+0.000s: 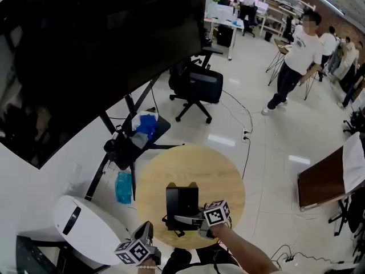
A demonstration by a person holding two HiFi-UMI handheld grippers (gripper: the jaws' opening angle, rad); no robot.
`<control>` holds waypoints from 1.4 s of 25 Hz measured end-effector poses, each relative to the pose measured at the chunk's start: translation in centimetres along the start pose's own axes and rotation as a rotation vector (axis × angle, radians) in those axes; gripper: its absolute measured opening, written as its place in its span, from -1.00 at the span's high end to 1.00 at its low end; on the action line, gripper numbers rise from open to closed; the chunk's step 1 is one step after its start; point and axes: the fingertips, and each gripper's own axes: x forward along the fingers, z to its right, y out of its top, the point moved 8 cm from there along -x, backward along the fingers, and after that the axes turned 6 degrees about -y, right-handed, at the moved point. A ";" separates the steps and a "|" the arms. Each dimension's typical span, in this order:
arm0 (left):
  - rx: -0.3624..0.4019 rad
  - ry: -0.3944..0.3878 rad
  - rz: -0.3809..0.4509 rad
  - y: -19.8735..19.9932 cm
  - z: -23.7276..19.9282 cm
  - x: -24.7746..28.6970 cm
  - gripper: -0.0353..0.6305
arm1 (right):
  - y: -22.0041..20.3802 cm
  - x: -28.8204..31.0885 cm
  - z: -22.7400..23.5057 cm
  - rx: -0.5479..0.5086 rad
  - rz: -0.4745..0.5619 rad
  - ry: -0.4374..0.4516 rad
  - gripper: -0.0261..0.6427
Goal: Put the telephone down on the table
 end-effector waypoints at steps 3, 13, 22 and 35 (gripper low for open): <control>-0.010 0.010 -0.006 -0.5 0.3 0.1 0.94 | -0.1 0.1 3.1 0.033 -0.028 -0.025 0.44; -0.010 0.030 -0.028 -1.9 0.8 1.2 0.94 | -1.4 -1.3 10.1 0.160 -0.039 -0.071 0.44; -0.014 0.045 -0.064 -2.9 0.8 2.0 0.94 | -2.6 -2.1 13.2 0.162 -0.090 -0.125 0.44; -0.008 0.069 -0.100 -3.3 0.4 2.1 0.94 | -3.1 -2.2 14.6 0.074 -0.169 -0.219 0.35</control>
